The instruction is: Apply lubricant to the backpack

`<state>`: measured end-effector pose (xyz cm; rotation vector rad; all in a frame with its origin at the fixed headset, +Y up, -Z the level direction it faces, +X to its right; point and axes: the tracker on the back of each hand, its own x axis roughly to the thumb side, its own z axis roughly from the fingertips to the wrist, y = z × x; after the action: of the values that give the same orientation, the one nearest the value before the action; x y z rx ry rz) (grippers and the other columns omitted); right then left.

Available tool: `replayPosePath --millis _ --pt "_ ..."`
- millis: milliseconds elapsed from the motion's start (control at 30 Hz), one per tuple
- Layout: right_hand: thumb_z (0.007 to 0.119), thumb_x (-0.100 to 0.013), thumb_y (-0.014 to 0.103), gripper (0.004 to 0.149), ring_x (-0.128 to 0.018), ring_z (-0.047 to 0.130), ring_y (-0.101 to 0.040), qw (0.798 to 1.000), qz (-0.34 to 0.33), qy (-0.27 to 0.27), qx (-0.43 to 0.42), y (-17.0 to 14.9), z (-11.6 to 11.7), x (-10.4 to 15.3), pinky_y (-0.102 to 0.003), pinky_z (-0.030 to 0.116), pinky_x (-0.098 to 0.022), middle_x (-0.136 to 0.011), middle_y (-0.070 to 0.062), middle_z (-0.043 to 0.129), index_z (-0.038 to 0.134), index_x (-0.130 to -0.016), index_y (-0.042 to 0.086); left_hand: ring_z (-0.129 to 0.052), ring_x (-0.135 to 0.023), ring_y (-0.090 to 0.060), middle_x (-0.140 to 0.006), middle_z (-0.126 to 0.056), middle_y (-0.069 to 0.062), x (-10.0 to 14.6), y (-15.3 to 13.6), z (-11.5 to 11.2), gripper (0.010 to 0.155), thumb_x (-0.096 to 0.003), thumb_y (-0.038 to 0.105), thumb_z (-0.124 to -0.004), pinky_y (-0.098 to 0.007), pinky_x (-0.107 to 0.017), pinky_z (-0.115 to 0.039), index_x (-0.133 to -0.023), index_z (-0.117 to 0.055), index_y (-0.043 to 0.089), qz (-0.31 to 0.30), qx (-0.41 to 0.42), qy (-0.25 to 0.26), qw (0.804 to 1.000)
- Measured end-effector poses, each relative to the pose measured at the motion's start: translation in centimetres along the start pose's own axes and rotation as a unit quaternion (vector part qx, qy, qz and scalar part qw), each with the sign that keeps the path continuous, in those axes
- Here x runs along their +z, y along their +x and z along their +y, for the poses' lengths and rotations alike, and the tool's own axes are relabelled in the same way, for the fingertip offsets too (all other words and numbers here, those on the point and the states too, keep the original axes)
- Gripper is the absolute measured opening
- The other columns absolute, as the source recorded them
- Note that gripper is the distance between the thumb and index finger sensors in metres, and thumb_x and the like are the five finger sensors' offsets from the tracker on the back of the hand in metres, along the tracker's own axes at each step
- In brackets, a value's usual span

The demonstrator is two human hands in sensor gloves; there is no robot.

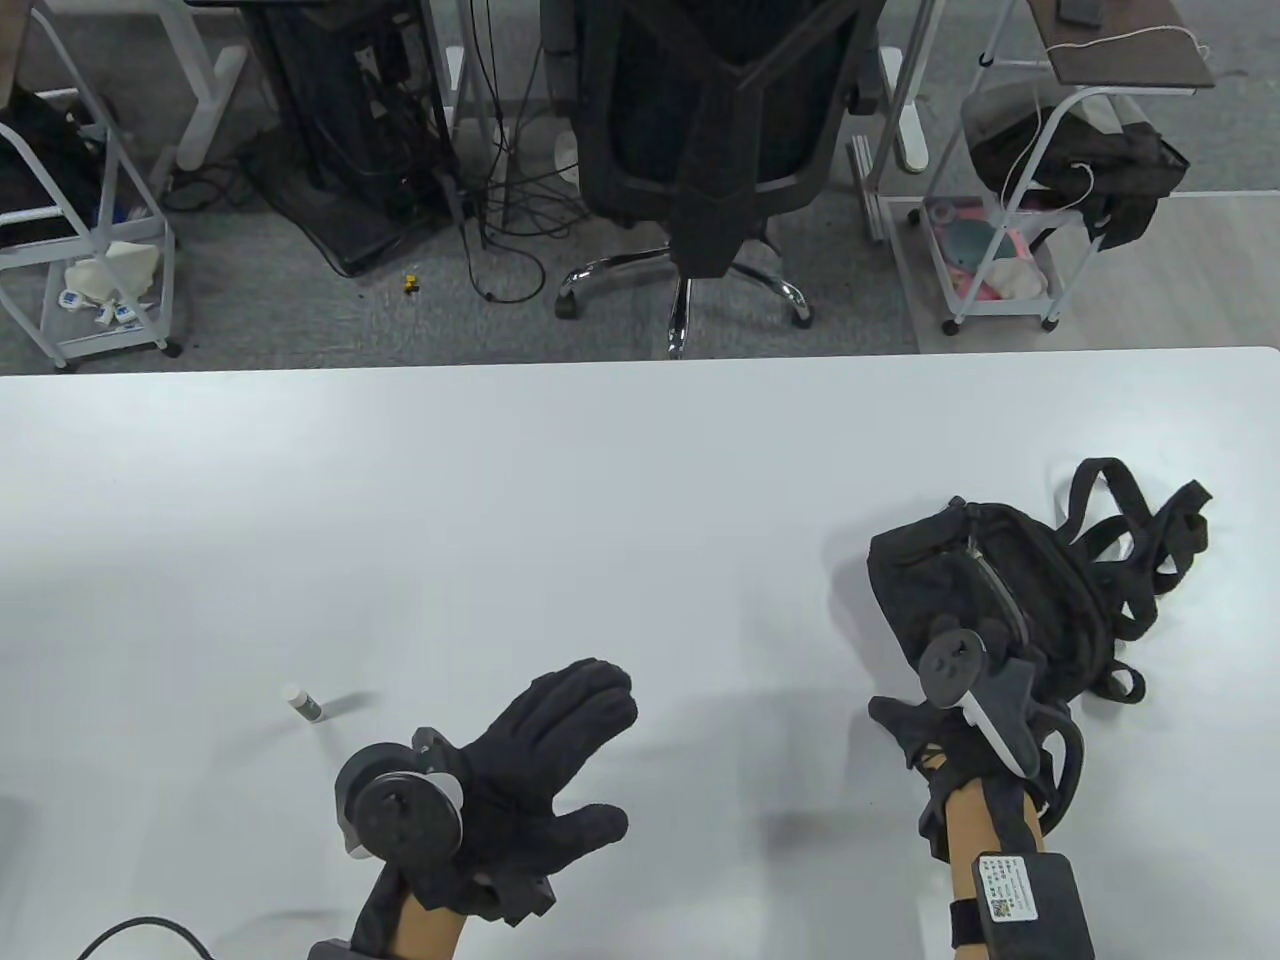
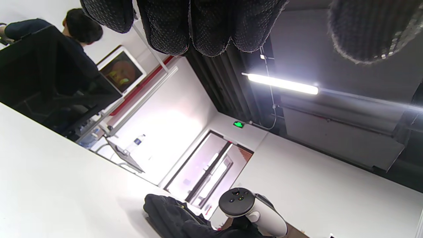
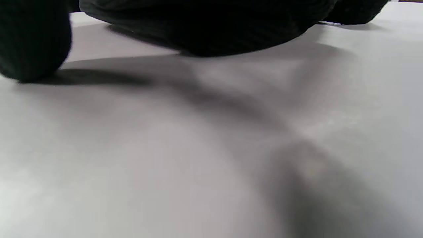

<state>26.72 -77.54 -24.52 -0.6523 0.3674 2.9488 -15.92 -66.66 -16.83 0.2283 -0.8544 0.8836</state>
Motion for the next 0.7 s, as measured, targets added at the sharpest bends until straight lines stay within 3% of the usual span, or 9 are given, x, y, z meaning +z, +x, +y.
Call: replayPosePath --millis 133,233,467,567,700 --pt "0.075 -0.047 0.067 0.072 -0.118 0.038 -0.043 0.998 0.032 -0.047 0.036 0.0 0.0 -0.1 -0.073 0.05 -0.075 -0.122 0.005 0.026 0.038 -0.108 0.055 -0.071 -0.103 -0.047 -0.117 -0.058 -0.012 0.0 0.0 0.1 0.084 -0.0424 0.07 -0.075 -0.067 -0.074 -0.057 -0.11 -0.062 0.022 0.002 0.0 0.002 1.0" --pt "0.076 -0.048 0.062 0.066 -0.114 0.055 -0.038 0.994 0.054 -0.083 0.055 0.1 -0.1 -0.2 -0.063 0.065 -0.075 -0.12 0.013 0.035 0.042 -0.104 0.06 -0.071 -0.103 -0.047 -0.116 -0.059 -0.012 0.0 -0.1 -0.1 0.084 -0.0425 0.07 -0.075 -0.067 -0.074 -0.057 -0.11 -0.062 0.022 0.004 -0.001 -0.001 1.0" --pt "0.092 -0.051 0.037 0.061 -0.107 0.076 -0.035 0.989 0.061 -0.124 0.056 0.2 -0.7 0.1 -0.042 0.085 -0.07 -0.116 0.009 0.051 0.061 -0.1 0.054 -0.072 -0.103 -0.047 -0.116 -0.059 -0.012 0.0 -0.1 -0.1 0.083 -0.0426 0.07 -0.075 -0.067 -0.074 -0.058 -0.11 -0.063 0.022 0.006 -0.005 -0.003 1.0" --pt "0.093 -0.051 0.031 0.058 -0.101 0.086 -0.031 0.985 0.06 -0.152 0.046 0.2 -1.5 0.6 -0.038 0.09 -0.066 -0.113 0.01 0.06 0.067 -0.098 0.051 -0.072 -0.103 -0.047 -0.116 -0.059 -0.012 0.0 -0.1 -0.1 0.083 -0.0427 0.07 -0.075 -0.067 -0.074 -0.058 -0.11 -0.063 0.022 0.007 -0.004 -0.001 1.0" --pt "0.092 -0.051 0.028 0.053 -0.091 0.097 -0.031 0.976 0.009 -0.213 -0.035 0.5 -4.0 2.5 -0.035 0.096 -0.058 -0.108 0.007 0.069 0.072 -0.097 0.046 -0.072 -0.103 -0.047 -0.116 -0.06 -0.012 0.0 0.1 0.3 0.083 -0.0428 0.069 -0.075 -0.067 -0.073 -0.058 -0.11 -0.063 0.022 0.002 0.0 0.007 1.0"
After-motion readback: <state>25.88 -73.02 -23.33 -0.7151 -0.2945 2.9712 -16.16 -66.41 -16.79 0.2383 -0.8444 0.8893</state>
